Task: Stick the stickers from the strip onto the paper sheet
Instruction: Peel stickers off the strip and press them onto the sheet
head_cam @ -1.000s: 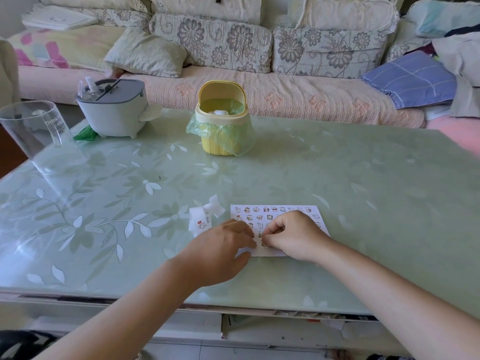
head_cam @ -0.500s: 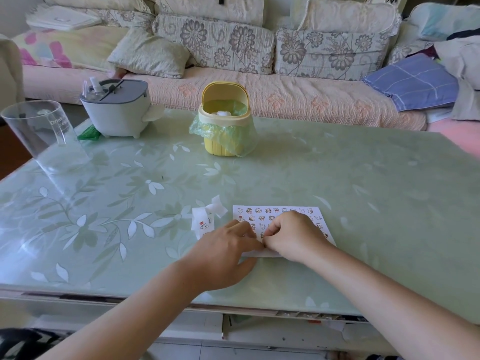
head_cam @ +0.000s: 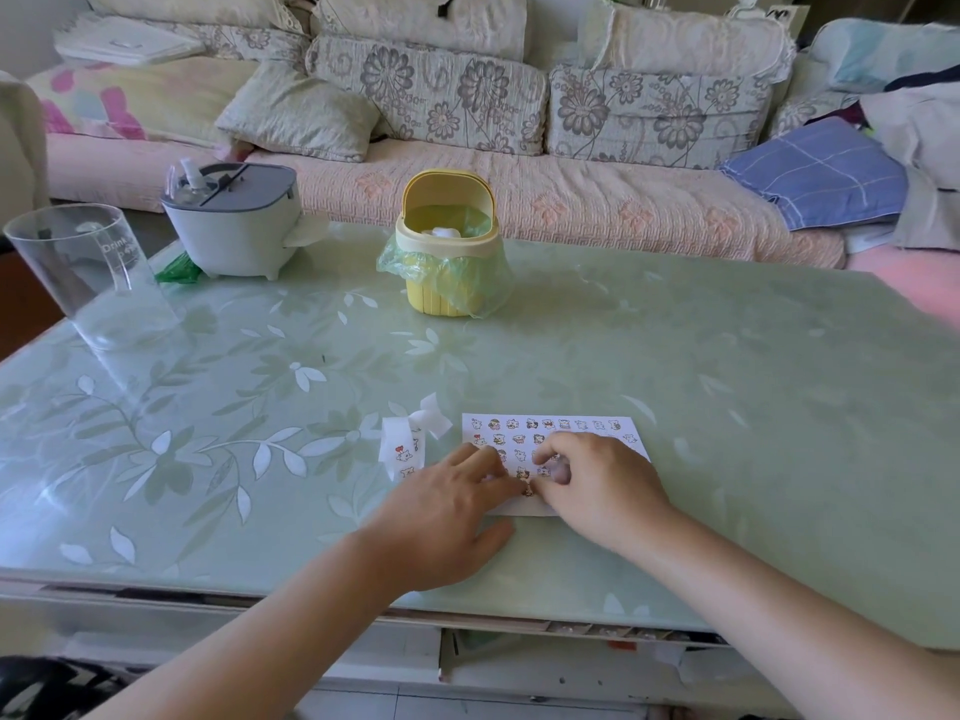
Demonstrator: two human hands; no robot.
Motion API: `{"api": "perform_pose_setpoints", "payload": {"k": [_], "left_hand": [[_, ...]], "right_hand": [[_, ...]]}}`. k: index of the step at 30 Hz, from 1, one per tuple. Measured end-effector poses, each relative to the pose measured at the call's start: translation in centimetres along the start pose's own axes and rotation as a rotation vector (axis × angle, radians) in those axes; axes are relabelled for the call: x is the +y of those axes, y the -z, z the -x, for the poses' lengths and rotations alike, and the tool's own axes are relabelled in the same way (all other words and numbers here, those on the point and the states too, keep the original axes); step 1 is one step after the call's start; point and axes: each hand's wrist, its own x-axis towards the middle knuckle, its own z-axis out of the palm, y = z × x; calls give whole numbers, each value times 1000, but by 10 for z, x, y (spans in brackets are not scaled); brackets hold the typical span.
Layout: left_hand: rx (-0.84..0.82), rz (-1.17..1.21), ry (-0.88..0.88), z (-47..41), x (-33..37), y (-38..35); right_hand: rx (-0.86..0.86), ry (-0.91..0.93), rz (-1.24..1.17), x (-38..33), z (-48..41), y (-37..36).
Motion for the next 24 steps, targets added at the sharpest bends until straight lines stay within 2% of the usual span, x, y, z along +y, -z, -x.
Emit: {"api": "perform_pose_setpoints", "payload": {"k": [5,9,12,19,22,24], "left_hand": [[23,-27,18,0,5,-3],[68,-35,32,-1,7,-4],[69,-41,26,0,8,-6],[35,-10,-72,7,0,2],[44,50,-6,7,4,3],[58,101,56,3,6,2]], "right_hand": [[58,327,161,15,17,-12],[132,438,235,23,26,-13],[99,510,264,29,27,-13],[61,514,217,35,27,-9],[118,488,85,36,27,-6],[140,448,85,35,25,-4]]}}
